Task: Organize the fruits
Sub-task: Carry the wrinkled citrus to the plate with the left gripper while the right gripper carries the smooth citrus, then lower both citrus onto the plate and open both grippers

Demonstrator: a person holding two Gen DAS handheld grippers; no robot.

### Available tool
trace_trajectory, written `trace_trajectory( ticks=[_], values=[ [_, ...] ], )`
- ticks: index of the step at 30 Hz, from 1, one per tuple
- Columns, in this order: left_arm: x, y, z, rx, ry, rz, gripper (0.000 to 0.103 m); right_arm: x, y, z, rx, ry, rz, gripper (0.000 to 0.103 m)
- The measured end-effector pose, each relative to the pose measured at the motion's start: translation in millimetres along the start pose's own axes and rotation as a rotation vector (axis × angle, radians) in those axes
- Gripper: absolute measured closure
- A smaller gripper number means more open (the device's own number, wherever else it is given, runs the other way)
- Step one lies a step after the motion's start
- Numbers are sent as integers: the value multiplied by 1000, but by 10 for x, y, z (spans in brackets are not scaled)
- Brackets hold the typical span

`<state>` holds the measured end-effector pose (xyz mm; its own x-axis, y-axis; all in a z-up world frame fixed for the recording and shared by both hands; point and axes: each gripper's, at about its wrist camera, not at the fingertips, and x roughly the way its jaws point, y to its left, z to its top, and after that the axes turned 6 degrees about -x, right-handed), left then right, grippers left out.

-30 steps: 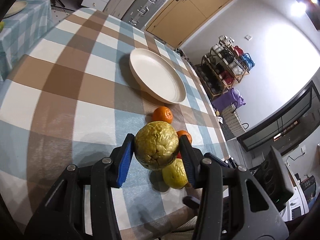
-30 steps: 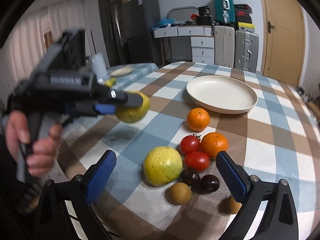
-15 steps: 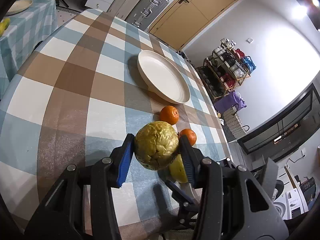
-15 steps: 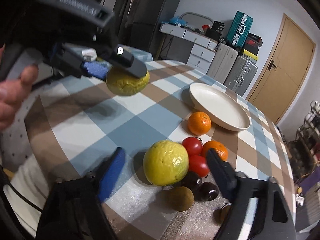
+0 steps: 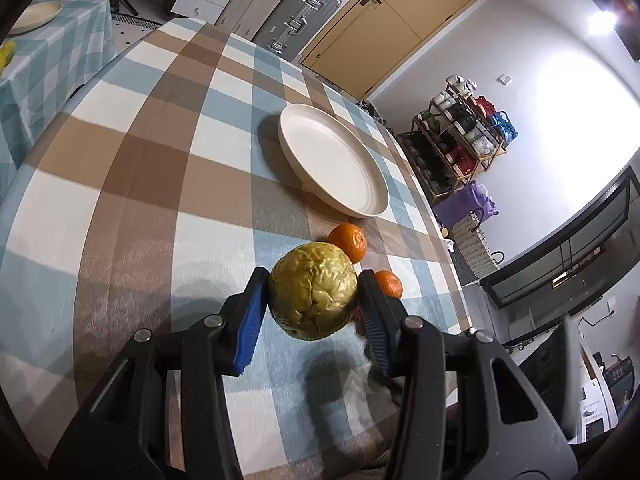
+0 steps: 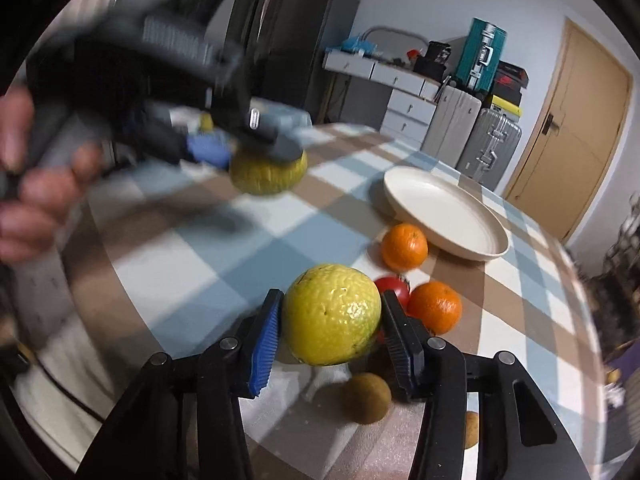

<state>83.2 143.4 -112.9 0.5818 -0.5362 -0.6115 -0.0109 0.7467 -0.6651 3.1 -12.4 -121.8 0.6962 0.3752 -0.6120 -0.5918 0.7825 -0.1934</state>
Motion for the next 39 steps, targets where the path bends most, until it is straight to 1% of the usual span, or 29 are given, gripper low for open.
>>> trace_trajectory(
  ticks=[2, 5, 7, 9, 13, 18, 23, 26, 33, 36, 39],
  values=[
    [65, -49, 63, 8, 5, -3, 60, -60, -170, 83, 68, -35, 43, 53],
    [153, -162, 190, 28, 4, -6, 60, -121, -403, 232, 110, -71, 47, 53],
    [229, -253, 301, 45, 3, -7, 60, -153, -620, 332, 155, -96, 65, 53],
    [323, -339, 435, 57, 9, -16, 60, -156, -798, 413, 192, -103, 84, 53],
    [537, -504, 766, 80, 11, -16, 60, -105, -1299, 566, 286, -112, 131, 53],
    [836, -681, 1198, 99, 10, -7, 60, 55, -1802, 695, 343, -110, 177, 53],
    [1228, -817, 1554, 138, 32, 13, 60, 411, -2257, 810, 421, -83, 248, 53],
    [1486, -824, 1694, 141, 61, 21, 60, 673, -2443, 857, 437, -60, 263, 53],
    [2004, -764, 1909, 151, 120, 48, 60, 1292, -2678, 849, 434, 10, 286, 53],
    [2164, -724, 1978, 151, 135, 56, 60, 1557, -2764, 803, 455, 45, 313, 53],
    [2278, -691, 2027, 151, 142, 64, 60, 1754, -2848, 764, 484, 73, 321, 53]
  ],
)
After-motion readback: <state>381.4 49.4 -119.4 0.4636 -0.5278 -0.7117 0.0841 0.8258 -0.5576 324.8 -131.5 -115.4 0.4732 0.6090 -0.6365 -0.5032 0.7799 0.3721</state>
